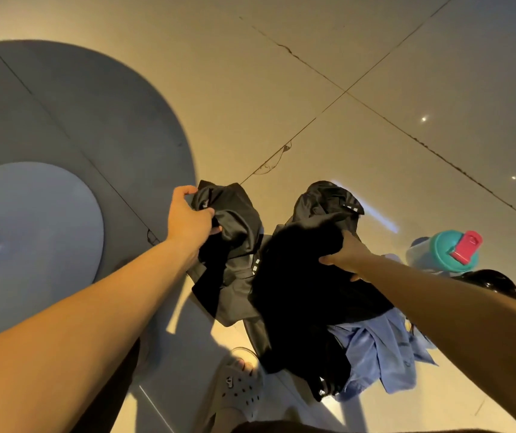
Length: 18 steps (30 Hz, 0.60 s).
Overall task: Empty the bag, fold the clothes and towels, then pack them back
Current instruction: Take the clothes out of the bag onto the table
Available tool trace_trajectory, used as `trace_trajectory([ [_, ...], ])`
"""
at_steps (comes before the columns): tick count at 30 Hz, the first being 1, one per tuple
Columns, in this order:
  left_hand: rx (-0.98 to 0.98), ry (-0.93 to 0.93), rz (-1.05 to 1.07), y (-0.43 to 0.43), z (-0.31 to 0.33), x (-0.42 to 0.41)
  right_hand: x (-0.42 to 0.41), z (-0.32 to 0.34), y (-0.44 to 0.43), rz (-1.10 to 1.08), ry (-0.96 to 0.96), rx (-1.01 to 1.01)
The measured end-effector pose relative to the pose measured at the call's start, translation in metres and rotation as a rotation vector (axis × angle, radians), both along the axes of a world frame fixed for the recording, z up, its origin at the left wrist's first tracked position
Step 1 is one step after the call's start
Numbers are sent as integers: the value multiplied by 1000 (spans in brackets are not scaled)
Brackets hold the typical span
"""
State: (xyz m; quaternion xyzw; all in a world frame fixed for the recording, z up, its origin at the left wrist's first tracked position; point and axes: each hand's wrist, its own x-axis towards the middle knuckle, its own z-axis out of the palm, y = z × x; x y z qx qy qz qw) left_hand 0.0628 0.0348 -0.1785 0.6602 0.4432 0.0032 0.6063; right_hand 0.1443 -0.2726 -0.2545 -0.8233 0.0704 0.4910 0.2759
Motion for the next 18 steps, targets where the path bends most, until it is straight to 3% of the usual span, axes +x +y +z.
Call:
trace_trajectory([
  [3,57,31,-173,0,-12,-4,5,6,19,22,-147,-14],
  [7,126,74,-303,-1,-20,-5,12,34,70,-189,-307,244],
  [10,51,34,-326,-8,-12,-4,2,70,116,-290,-235,475],
  [15,-254,77,-215,-11,11,3,-10,70,140,-319,-136,635],
  [18,-166,92,-252,-9,8,3,-17,72,147,-308,-44,676],
])
